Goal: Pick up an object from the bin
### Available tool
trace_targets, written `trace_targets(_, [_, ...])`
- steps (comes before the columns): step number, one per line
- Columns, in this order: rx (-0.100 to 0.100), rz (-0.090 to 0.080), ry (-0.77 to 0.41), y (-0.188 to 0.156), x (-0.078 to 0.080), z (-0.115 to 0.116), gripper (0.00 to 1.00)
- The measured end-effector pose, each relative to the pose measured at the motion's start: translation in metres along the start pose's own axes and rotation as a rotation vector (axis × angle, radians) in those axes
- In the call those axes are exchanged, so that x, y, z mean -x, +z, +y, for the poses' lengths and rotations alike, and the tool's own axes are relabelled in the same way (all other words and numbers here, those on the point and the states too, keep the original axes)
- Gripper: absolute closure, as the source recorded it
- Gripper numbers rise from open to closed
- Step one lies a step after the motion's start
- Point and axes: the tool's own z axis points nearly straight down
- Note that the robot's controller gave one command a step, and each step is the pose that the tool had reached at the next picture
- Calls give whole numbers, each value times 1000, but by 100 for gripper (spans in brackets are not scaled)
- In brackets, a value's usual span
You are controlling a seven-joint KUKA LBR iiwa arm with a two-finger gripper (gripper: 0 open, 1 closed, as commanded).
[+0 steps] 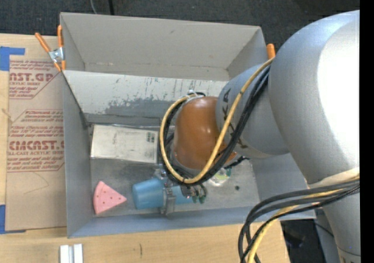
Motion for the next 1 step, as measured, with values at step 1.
trace_targets(1, [0,0,0,0,0,0,100])
